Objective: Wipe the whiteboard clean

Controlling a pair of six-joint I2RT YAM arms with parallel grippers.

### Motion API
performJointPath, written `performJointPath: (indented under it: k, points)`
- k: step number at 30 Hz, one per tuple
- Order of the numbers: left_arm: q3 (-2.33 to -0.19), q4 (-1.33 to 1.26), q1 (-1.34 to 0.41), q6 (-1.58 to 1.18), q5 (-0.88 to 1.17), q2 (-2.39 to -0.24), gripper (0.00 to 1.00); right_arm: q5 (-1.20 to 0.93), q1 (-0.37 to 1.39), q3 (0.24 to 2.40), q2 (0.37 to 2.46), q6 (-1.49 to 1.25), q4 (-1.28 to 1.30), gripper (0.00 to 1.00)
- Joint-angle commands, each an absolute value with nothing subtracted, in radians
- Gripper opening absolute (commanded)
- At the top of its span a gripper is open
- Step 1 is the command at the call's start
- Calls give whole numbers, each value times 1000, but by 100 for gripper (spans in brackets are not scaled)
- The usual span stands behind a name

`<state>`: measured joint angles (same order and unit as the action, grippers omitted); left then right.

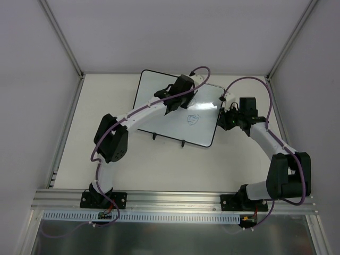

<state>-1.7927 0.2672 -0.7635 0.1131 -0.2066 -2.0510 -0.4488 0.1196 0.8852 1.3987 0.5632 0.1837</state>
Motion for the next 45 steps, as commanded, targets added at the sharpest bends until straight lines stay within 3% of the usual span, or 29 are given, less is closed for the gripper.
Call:
performJointPath:
  k: [1,16,37,45]
  points:
    - [-1821,281,-686,74,-356,-2005,0,-477,143,873,1384,577,186,8]
    - [-1891,285,-690,175,-233,-2051,0,-463,146,877,1381,584,193,8]
    - [-1959,379,-827,308,-89,-2175,0,-459,155,881,1384,586,199,8]
    - [-1957,385,-809,273,-184,-2154,0,-456,155,882,1384,587,198,8]
